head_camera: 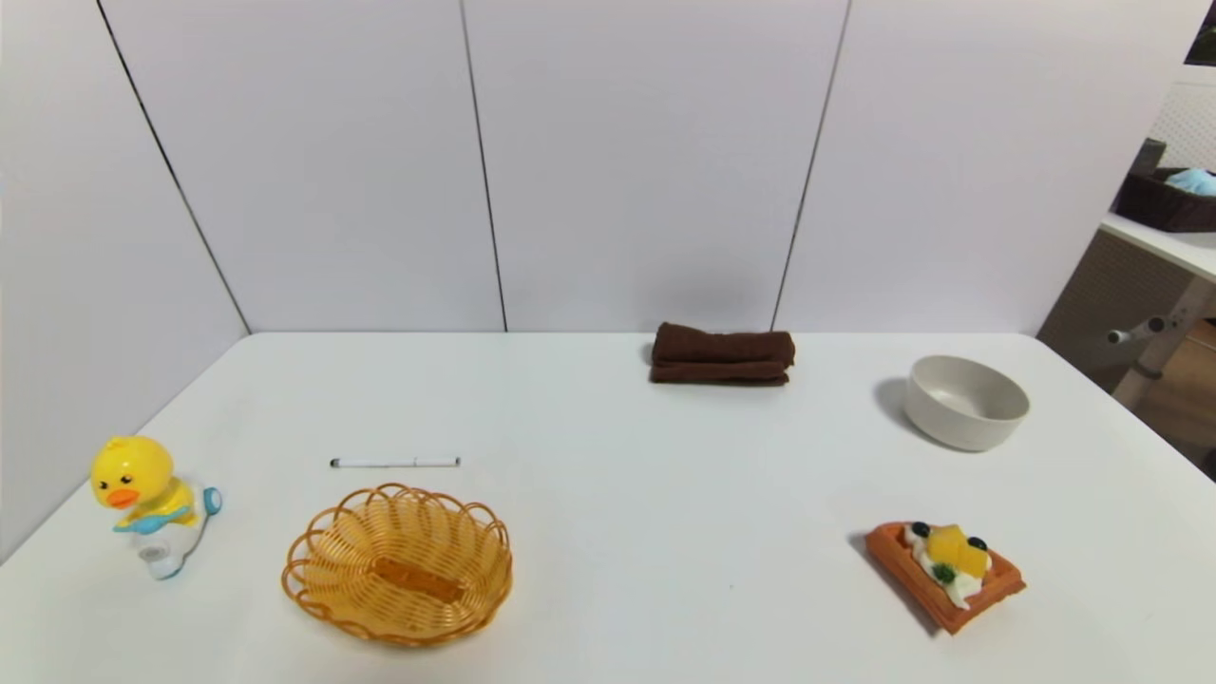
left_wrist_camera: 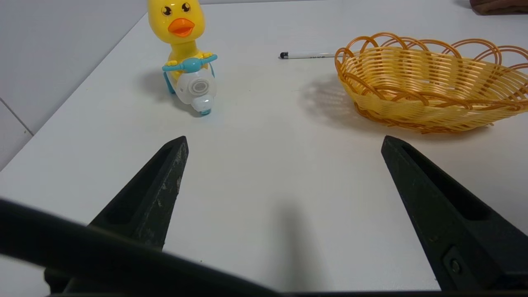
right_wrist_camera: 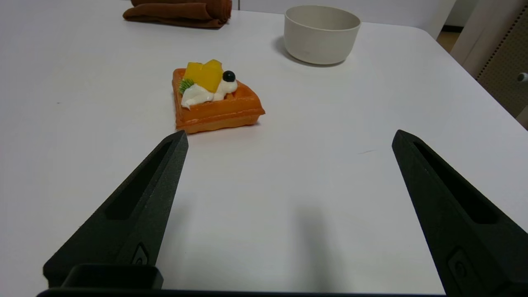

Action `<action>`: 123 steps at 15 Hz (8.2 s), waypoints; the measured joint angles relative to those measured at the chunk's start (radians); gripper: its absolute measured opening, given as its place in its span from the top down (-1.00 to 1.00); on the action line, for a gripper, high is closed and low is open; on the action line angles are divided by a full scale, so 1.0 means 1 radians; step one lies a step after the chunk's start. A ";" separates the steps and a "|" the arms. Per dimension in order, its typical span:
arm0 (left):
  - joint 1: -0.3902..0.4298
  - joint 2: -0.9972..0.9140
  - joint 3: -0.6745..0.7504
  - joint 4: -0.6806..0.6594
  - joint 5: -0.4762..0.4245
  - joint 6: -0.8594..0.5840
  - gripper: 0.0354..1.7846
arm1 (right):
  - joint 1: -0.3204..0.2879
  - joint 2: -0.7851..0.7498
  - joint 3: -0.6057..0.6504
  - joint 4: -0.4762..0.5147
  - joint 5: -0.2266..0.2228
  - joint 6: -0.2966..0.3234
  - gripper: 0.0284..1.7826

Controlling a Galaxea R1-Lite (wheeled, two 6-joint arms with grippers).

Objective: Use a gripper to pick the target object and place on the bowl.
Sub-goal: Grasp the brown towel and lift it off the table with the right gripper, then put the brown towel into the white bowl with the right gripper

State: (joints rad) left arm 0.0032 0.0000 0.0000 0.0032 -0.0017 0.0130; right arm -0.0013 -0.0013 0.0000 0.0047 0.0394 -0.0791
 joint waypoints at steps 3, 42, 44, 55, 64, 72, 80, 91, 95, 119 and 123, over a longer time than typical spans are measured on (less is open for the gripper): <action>0.000 0.000 0.000 0.000 0.000 0.000 -0.89 | 0.001 0.000 0.000 0.000 0.000 -0.001 -0.92; 0.000 0.000 0.000 0.000 0.000 0.000 -0.89 | 0.139 2.208 -1.914 0.412 0.790 -0.687 -0.92; 0.000 0.000 0.000 0.000 0.000 0.000 -0.89 | 0.134 2.269 -1.940 0.407 0.812 -0.760 -0.92; 0.000 0.000 0.000 0.000 0.000 0.000 -0.89 | 0.116 2.373 -1.970 0.399 0.799 -0.840 -0.92; 0.000 0.000 0.000 0.000 0.000 0.000 -0.89 | 0.124 2.382 -1.974 0.354 0.591 -0.893 -0.92; 0.000 0.000 0.000 0.000 0.000 0.000 -0.89 | 0.131 2.402 -1.974 0.359 0.571 -0.891 -0.92; 0.000 0.000 0.000 0.000 0.000 0.000 -0.89 | 0.134 2.420 -1.974 0.361 0.572 -0.881 -0.92; 0.000 0.000 0.000 0.000 0.000 0.000 -0.89 | 0.134 2.404 -1.974 0.366 0.573 -0.879 0.59; 0.000 0.000 0.000 0.000 0.000 0.000 -0.89 | 0.134 2.386 -1.972 0.396 0.573 -0.878 0.87; 0.000 0.000 0.000 0.000 0.000 0.000 -0.89 | -0.426 1.927 -1.853 0.695 0.609 -0.911 0.87; 0.000 0.000 0.000 0.000 0.000 0.000 -0.89 | -0.446 1.941 -1.826 0.695 0.608 -0.978 0.87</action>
State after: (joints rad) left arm 0.0032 0.0000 0.0000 0.0032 -0.0017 0.0130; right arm -0.4472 1.9396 -1.8257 0.7000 0.6470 -1.0574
